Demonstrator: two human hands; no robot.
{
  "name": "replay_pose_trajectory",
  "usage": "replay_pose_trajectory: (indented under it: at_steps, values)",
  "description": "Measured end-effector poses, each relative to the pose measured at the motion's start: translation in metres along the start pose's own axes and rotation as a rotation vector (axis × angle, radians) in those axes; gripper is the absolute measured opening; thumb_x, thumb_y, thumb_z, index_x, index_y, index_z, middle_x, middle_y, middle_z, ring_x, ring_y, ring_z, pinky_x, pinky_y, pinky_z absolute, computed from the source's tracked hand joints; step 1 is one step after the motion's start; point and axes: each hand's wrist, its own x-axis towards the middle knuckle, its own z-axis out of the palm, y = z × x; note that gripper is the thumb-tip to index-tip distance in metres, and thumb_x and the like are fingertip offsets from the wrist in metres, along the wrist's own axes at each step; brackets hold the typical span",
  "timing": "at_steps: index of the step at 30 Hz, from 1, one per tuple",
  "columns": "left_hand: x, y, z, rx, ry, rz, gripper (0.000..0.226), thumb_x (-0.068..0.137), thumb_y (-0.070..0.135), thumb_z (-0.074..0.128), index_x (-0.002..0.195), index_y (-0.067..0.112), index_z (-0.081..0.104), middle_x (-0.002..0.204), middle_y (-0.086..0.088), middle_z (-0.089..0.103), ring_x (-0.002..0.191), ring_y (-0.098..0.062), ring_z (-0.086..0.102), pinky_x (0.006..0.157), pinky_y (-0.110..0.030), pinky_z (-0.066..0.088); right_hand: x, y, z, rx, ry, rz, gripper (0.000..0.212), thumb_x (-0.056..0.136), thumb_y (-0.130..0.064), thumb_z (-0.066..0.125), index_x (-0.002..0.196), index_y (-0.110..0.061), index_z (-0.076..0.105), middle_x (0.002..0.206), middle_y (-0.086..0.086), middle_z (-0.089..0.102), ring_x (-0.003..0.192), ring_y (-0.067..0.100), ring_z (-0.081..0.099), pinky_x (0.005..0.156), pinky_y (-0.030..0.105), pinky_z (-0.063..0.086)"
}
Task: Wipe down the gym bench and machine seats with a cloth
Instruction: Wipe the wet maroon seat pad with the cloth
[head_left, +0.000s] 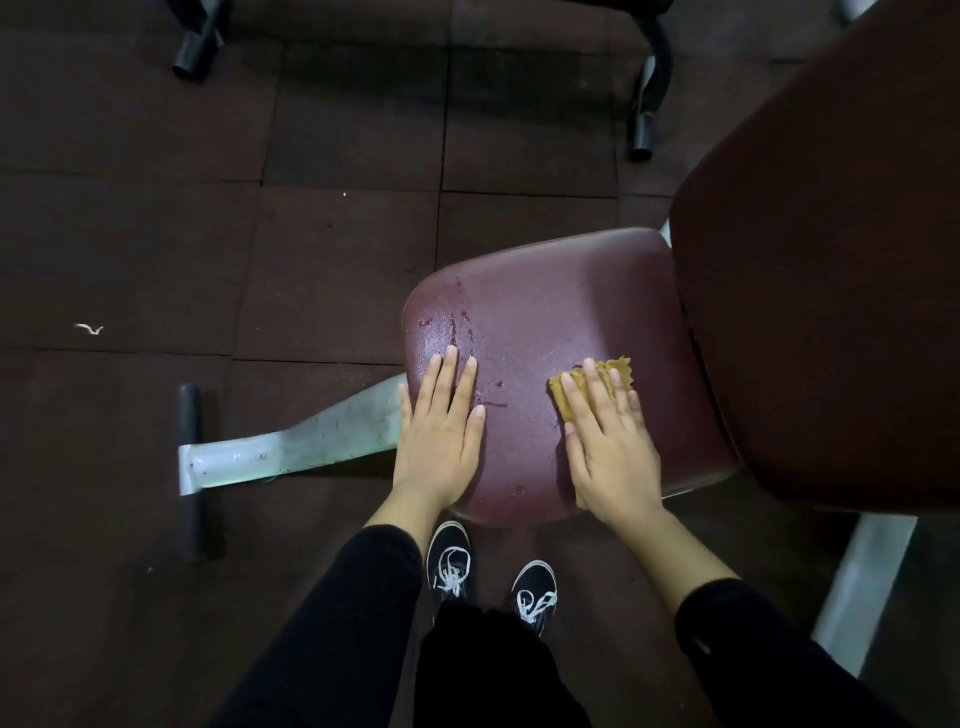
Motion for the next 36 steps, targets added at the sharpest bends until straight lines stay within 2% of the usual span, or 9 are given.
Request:
replay_pose_trajectory:
  at_steps: [5, 9, 13, 18, 22, 24, 29, 33, 36]
  values:
    - [0.001, -0.003, 0.002, -0.032, 0.006, 0.016, 0.057, 0.097, 0.045, 0.004, 0.151, 0.030, -0.004, 0.158, 0.011, -0.015, 0.146, -0.007, -0.018, 0.114, -0.036, -0.020, 0.020, -0.045, 0.009, 0.052, 0.055, 0.161, 0.056, 0.096, -0.031, 0.026, 0.149, -0.015, 0.020, 0.157, 0.010, 0.014, 0.145, 0.033, 0.008, 0.118, 0.043, 0.009]
    - [0.000, -0.005, 0.002, -0.072, 0.014, 0.037, 0.055, 0.097, 0.042, 0.005, 0.151, 0.031, -0.002, 0.158, 0.013, -0.014, 0.146, -0.005, -0.018, 0.114, -0.034, -0.020, -0.005, -0.084, 0.026, 0.079, 0.044, -0.014, 0.055, 0.096, -0.027, 0.031, 0.149, -0.012, 0.021, 0.157, 0.011, 0.014, 0.145, 0.033, 0.007, 0.118, 0.045, 0.011]
    - [0.000, -0.007, 0.003, -0.084, 0.018, 0.052, 0.056, 0.097, 0.041, 0.007, 0.151, 0.029, -0.002, 0.159, 0.012, -0.012, 0.146, -0.006, -0.015, 0.116, -0.039, -0.014, -0.046, -0.069, 0.029, 0.077, 0.043, -0.090, 0.053, 0.096, -0.026, 0.032, 0.148, -0.016, 0.026, 0.156, 0.004, 0.019, 0.146, 0.027, 0.011, 0.117, 0.041, 0.016]
    - [0.000, -0.006, 0.001, -0.073, -0.010, 0.048, 0.056, 0.096, 0.043, 0.002, 0.150, 0.030, -0.006, 0.158, 0.012, -0.017, 0.145, -0.006, -0.020, 0.115, -0.039, -0.017, -0.025, -0.008, 0.011, 0.052, 0.080, 0.077, 0.054, 0.095, -0.025, 0.029, 0.147, -0.011, 0.029, 0.155, 0.008, 0.022, 0.144, 0.031, 0.015, 0.116, 0.048, 0.019]
    - [0.000, -0.005, 0.001, -0.067, -0.006, 0.044, 0.056, 0.096, 0.042, 0.002, 0.150, 0.029, -0.006, 0.158, 0.011, -0.017, 0.145, -0.007, -0.020, 0.115, -0.039, -0.017, 0.016, -0.024, 0.004, 0.012, 0.083, 0.217, 0.055, 0.095, -0.026, 0.023, 0.148, -0.009, 0.025, 0.155, 0.012, 0.021, 0.143, 0.037, 0.016, 0.116, 0.046, 0.015]
    - [0.001, -0.006, 0.003, -0.073, 0.005, 0.048, 0.057, 0.097, 0.041, 0.004, 0.151, 0.028, -0.003, 0.159, 0.010, -0.014, 0.146, -0.007, -0.018, 0.116, -0.041, -0.014, 0.020, -0.045, 0.010, 0.004, 0.092, 0.165, 0.055, 0.095, -0.025, 0.026, 0.147, -0.007, 0.024, 0.155, 0.015, 0.020, 0.143, 0.038, 0.014, 0.117, 0.046, 0.011]
    - [0.001, -0.008, 0.005, -0.070, 0.028, 0.061, 0.057, 0.098, 0.040, 0.009, 0.153, 0.024, 0.006, 0.160, 0.008, -0.009, 0.147, -0.008, -0.012, 0.116, -0.039, -0.012, -0.032, -0.064, 0.023, 0.036, 0.022, -0.169, 0.052, 0.097, -0.024, 0.029, 0.147, -0.011, 0.026, 0.156, 0.009, 0.019, 0.145, 0.031, 0.011, 0.117, 0.043, 0.013]
    - [0.000, -0.007, 0.001, -0.077, -0.003, 0.056, 0.058, 0.097, 0.041, 0.005, 0.152, 0.026, 0.001, 0.160, 0.008, -0.012, 0.146, -0.007, -0.016, 0.115, -0.038, -0.016, -0.050, -0.021, 0.015, 0.023, 0.043, -0.157, 0.050, 0.097, -0.023, 0.031, 0.146, -0.012, 0.032, 0.155, 0.006, 0.025, 0.144, 0.029, 0.017, 0.116, 0.045, 0.020]
    - [0.000, -0.006, 0.000, -0.062, -0.015, 0.043, 0.057, 0.096, 0.042, 0.001, 0.151, 0.027, -0.003, 0.159, 0.009, -0.015, 0.146, -0.007, -0.020, 0.115, -0.038, -0.017, -0.021, -0.004, 0.006, 0.015, 0.022, -0.042, 0.054, 0.096, -0.026, 0.029, 0.148, -0.015, 0.025, 0.157, 0.004, 0.019, 0.146, 0.027, 0.011, 0.119, 0.040, 0.010]
